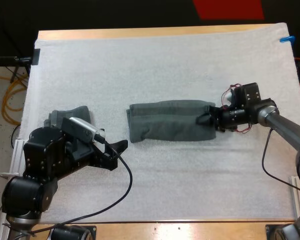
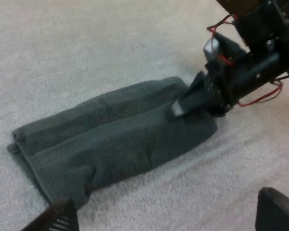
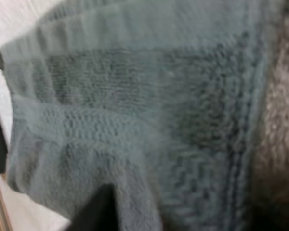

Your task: Pick towel from pile fold and stack

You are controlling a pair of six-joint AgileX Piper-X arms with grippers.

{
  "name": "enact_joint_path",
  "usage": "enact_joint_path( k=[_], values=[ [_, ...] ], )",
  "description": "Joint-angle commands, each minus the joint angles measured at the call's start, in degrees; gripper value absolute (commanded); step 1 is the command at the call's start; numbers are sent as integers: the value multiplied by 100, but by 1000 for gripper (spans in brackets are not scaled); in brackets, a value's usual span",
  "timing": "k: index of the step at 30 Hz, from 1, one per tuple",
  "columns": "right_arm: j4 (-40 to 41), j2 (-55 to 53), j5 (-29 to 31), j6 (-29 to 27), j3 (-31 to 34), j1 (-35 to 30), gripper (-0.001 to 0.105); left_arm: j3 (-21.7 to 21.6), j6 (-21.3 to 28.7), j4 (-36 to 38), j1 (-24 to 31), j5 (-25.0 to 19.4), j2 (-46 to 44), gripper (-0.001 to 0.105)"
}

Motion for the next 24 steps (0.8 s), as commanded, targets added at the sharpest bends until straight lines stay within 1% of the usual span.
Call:
enact_joint_path(
  k=[1, 4, 7, 9, 10, 14, 15, 16, 18, 20, 22, 24],
  values=[
    [76, -9, -57, -19, 30, 37, 1, -25, -44, -30, -5, 117, -5, 72],
    [79, -183, 32, -180, 30, 37, 1, -25, -44, -30, -5, 142, -5, 72],
    [209, -473, 526, -347, 15, 37, 1, -25, -44, -30, -5, 142, -5, 72],
    [560, -757, 1173, -717, -66, 37, 1, -25, -44, -30, -5, 142, -5, 72],
    [686, -810, 1378, -794, -99, 37, 1, -25, -44, -30, -5, 142, -5, 72],
    [1612, -1225, 2818, -1610, -400, 37, 1, -25, -44, -30, -5, 142, -5, 72],
    [1894, -1323, 3264, -1861, -535, 37, 1, -25, -44, -30, -5, 142, -5, 72],
    [1997, -1369, 3422, -1955, -581, 37, 1, -25, -44, -30, -5, 142, -5, 72],
    [2398, -1504, 4163, -2339, -796, 37, 1, -25, -44, -30, -5, 142, -5, 72],
    [2587, -1565, 4412, -2479, -940, 37, 1, -25, -44, -30, -5, 142, -5, 72],
    [2691, -1597, 4420, -2487, -1054, 37, 1, -25, -44, -30, -5, 142, -5, 72],
    [2769, -1598, 4257, -2413, -1192, 111, 1, -25, -44, -30, -5, 142, -5, 72]
  ],
)
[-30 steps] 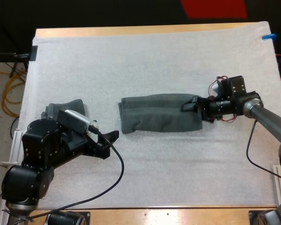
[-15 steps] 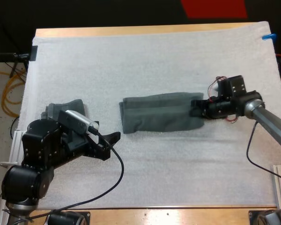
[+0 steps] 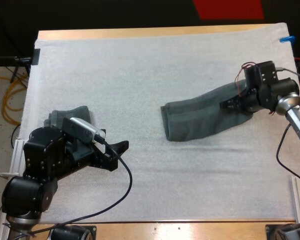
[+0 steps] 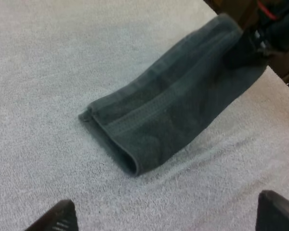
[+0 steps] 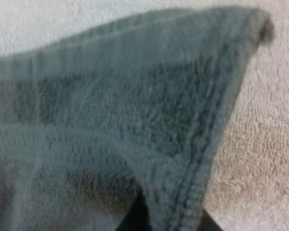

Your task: Pick towel from pile fold and stack

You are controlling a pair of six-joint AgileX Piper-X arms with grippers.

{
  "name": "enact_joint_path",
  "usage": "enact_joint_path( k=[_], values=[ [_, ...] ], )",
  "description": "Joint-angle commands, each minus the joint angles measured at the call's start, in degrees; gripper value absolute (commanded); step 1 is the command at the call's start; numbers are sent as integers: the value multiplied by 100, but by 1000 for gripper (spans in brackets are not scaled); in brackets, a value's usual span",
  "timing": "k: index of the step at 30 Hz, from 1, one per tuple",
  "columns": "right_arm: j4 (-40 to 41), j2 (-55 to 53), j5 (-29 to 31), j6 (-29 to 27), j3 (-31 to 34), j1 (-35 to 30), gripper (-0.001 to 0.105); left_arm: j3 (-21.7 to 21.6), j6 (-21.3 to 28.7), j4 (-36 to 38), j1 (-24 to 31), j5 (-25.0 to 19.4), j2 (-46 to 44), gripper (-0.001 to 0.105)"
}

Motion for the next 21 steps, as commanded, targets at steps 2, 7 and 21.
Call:
enact_joint_path(
  k=[2, 7, 21],
  values=[
    [74, -67, -116, 144, -110, 140, 1, -25, -39, -30, -5, 41, -5, 72],
    [-65, 75, -1100, 795, -111, 598, 1, -25, -39, -30, -5, 41, -5, 72],
    [-1632, 1280, -2472, 2472, -121, 1287, 1, -25, -39, -30, -5, 41, -5, 72]
  ],
)
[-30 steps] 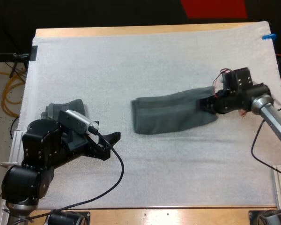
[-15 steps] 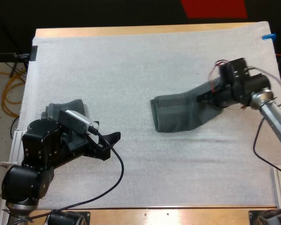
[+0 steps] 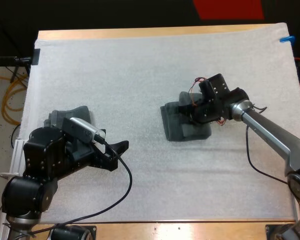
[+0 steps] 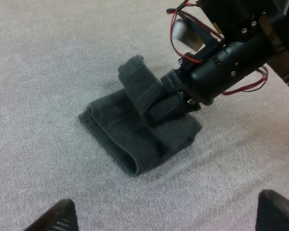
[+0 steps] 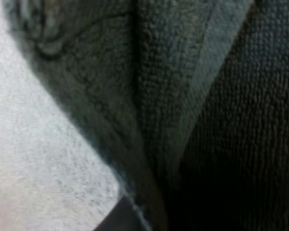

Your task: Pick towel from pile fold and stack

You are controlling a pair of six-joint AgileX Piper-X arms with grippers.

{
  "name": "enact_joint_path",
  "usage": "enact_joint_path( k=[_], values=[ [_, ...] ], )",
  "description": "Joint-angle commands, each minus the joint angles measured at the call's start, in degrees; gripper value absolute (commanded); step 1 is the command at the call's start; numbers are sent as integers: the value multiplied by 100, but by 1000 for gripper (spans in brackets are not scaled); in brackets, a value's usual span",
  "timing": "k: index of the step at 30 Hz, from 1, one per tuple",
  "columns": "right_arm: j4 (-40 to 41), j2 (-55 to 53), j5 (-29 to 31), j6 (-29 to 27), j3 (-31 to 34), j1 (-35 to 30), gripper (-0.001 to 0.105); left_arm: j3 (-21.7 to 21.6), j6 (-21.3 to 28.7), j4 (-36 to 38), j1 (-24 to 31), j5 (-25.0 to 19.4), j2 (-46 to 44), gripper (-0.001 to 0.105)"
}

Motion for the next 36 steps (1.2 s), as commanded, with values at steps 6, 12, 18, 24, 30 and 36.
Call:
enact_joint_path(
  k=[6, 12, 18, 24, 30, 36],
  values=[
    [-351, 6, -653, 15, -46, -2, 6, -25, -39, -30, -5, 41, -5, 72],
    [-365, 6, -724, -59, -46, -2, 56, -25, -39, -30, -5, 41, -5, 72],
    [-365, -38, -1105, -102, -130, -2, 74, -25, -39, -30, -5, 41, -5, 72],
    [-134, -285, -1157, -225, -130, -2, 71, -25, 14, -30, -5, 41, 12, 72],
    [473, -866, -1114, -895, -130, -2, 71, -25, 58, -30, -5, 41, 239, 72],
    [1277, -1929, -966, -1555, -130, -2, 71, -25, -125, -297, -22, 56, 929, 73]
  ],
)
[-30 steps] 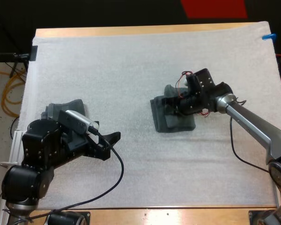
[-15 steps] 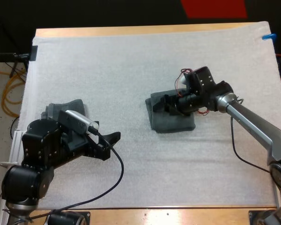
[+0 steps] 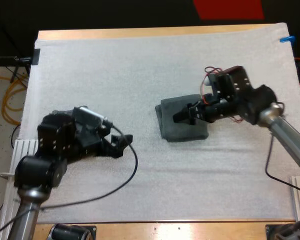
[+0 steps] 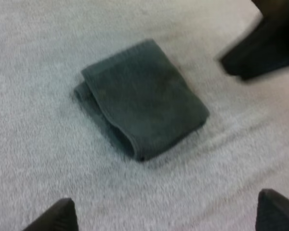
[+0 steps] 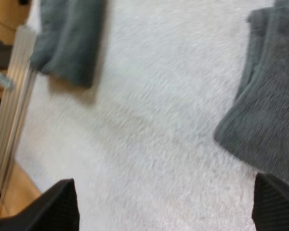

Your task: Pick towel from pile fold and stack

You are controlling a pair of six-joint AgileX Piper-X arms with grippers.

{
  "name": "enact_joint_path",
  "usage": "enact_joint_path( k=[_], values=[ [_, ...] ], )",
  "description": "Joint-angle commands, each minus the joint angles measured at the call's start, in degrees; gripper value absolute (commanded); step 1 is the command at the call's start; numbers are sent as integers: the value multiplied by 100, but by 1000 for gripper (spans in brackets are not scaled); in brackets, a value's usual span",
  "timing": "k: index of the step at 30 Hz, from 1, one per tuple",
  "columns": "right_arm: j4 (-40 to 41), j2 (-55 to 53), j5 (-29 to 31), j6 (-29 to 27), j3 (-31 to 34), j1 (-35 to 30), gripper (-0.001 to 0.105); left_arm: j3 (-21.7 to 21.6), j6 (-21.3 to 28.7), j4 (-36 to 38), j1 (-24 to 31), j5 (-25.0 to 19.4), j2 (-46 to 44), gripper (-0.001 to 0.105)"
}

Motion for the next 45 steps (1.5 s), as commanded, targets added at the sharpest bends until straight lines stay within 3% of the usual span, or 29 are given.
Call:
enact_joint_path(
  k=[1, 10, 15, 22, 26, 29, 33, 41, 45],
  values=[
    [170, -232, 11, -182, -58, -2, 71, -25, -77, -139, -24, 66, 89, 73],
    [881, -2020, 770, -414, -58, -2, 71, -25, -867, -1705, -444, 63, 1660, 74],
    [998, -3103, 1517, -414, -58, -2, 71, -25, -1522, -2559, -871, -429, 2740, 74],
    [1362, -4023, 1956, -282, -58, -2, 71, -41, -2161, -3179, -1100, -522, 4021, 73],
    [1703, -4275, 2272, -283, -58, -2, 71, -41, -2519, -3443, -1099, -369, 4567, 73],
    [1870, -4348, 2448, -227, -58, -2, 71, -41, -2844, -3757, -1099, 105, 4878, 73],
    [1969, -4352, 2493, -180, -58, -2, 71, -41, -3365, -4184, -1099, 418, 5117, 73],
    [1967, -4352, 2493, -180, -58, -2, 71, -371, -4006, -3918, -1225, 145, 5363, 73],
    [1967, -4352, 2493, -180, -58, -2, 71, -749, -3988, -3410, -1499, -158, 5550, 73]
  ],
)
